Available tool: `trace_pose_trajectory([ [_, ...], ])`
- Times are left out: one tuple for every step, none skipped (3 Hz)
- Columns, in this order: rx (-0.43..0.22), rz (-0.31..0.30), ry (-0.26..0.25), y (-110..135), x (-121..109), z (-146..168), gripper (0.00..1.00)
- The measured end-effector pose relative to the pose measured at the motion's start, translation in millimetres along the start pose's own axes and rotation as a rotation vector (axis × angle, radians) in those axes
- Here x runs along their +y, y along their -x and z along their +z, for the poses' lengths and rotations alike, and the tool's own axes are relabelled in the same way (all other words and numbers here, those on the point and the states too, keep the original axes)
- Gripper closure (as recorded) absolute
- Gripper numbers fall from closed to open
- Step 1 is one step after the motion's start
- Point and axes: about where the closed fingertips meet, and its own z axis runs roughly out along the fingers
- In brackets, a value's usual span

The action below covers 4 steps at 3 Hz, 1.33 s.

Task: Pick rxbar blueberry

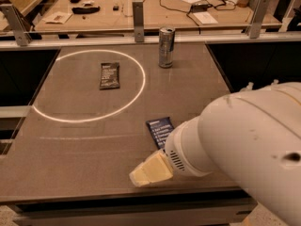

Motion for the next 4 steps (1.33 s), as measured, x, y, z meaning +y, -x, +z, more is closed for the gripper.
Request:
trace_pose_trajectory([
  [0.030, -0.018, -0.039, 1.2, 6.5, 14.5, 0.00],
  [0.057, -0.022, -0.081, 3.1, 10.1, 31.7, 0.00],
  [0.071, -0.023, -0.117, 12.9, 4.8, 49.7, 0.00],
  [0.071, -0.023, -0.118, 15.0, 4.3, 46.6, 0.18],
])
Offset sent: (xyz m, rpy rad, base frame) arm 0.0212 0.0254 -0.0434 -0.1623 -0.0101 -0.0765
